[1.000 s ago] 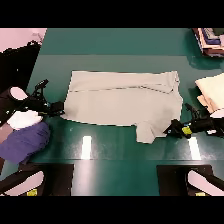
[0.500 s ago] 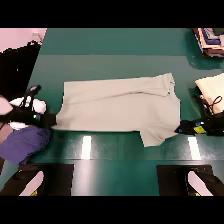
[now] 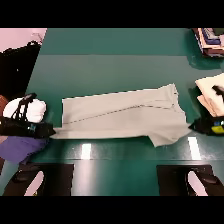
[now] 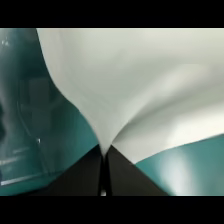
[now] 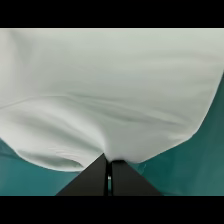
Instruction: Fold the shirts.
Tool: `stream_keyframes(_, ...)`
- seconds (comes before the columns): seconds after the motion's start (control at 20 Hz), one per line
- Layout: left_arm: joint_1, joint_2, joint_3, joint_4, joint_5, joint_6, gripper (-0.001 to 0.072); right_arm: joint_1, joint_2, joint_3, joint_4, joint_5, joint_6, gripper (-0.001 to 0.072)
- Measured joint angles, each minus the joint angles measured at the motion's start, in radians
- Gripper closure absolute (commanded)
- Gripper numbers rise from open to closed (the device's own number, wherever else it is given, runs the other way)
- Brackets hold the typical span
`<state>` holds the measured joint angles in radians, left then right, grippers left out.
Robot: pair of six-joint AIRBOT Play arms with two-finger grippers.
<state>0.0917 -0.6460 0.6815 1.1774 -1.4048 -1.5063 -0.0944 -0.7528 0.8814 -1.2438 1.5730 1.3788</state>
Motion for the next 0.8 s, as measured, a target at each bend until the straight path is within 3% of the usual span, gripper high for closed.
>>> stream_keyframes(0.4, 0.0, -0.397, 0.151, -0.08, 0.27, 0.083, 0.0683, 0.111, -0.492, 0.344, -0.006, -0.172, -0.017, 0.0695)
stream_keyframes(0.8, 0.0, -0.687, 0.328, -0.109, 0.438, 0.118, 0.0681, 0.151, -0.85, 0.643, 0.03, -0.201, -0.018, 0.0694)
